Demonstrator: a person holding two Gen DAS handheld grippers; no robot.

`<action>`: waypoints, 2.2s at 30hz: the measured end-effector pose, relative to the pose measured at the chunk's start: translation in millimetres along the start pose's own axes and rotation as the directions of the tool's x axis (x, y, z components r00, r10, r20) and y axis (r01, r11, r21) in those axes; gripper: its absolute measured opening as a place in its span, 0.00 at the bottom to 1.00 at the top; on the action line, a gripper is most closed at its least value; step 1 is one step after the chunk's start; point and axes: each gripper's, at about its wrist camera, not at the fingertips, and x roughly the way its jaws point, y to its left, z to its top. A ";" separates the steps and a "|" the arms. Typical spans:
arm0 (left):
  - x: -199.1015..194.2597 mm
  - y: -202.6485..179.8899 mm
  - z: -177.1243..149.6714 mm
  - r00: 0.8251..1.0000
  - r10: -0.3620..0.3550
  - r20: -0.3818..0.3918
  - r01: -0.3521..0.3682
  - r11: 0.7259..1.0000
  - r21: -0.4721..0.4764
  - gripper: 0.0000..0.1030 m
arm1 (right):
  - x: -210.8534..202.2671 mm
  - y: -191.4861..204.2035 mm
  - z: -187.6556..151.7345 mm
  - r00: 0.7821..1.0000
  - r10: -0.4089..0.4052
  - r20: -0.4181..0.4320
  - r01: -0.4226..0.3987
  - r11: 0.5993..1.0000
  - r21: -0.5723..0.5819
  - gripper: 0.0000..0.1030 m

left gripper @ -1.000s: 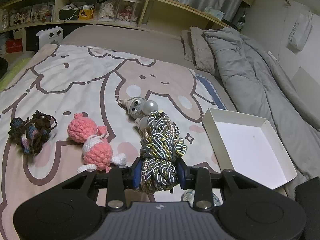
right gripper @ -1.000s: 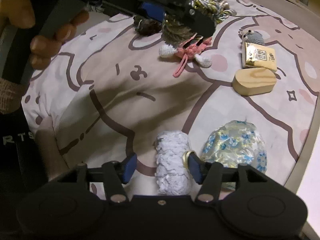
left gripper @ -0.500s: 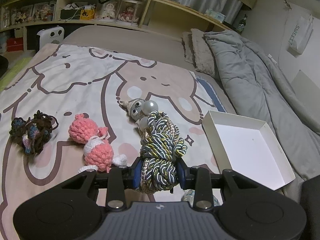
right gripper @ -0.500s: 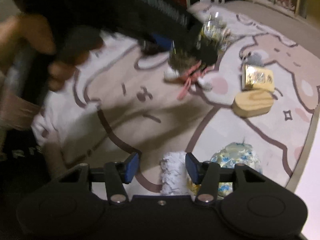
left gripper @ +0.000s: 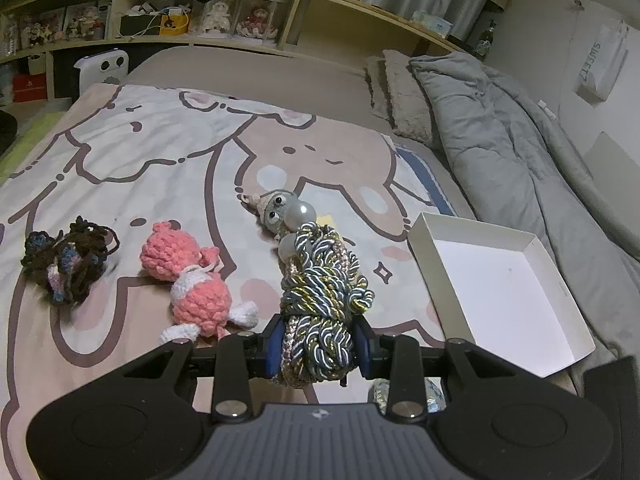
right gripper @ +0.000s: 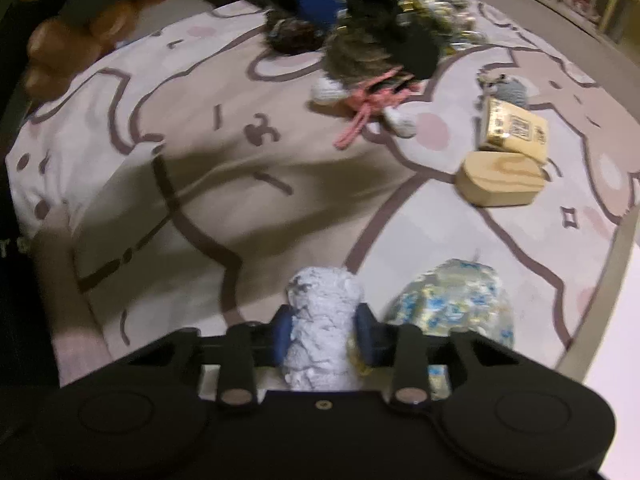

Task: Organize objects
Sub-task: 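Lift the rope with the left tool while the right tool lifts the lace bundle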

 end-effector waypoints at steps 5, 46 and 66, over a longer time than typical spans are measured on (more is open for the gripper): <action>-8.3 -2.5 4.8 1.000 0.002 0.030 -0.002 1.000 0.002 0.36 | -33.1 -7.9 8.1 0.993 -0.008 0.119 -0.003 0.996 0.094 0.32; -26.9 9.0 10.9 0.997 -0.002 0.075 0.002 1.000 -0.005 0.36 | 5.2 -39.1 40.3 0.995 0.009 0.097 -0.041 0.940 0.339 0.37; -20.0 9.1 8.4 0.999 0.006 0.044 -0.006 1.000 0.002 0.36 | 25.5 -36.7 36.7 0.977 -0.210 0.028 0.200 0.958 0.207 0.36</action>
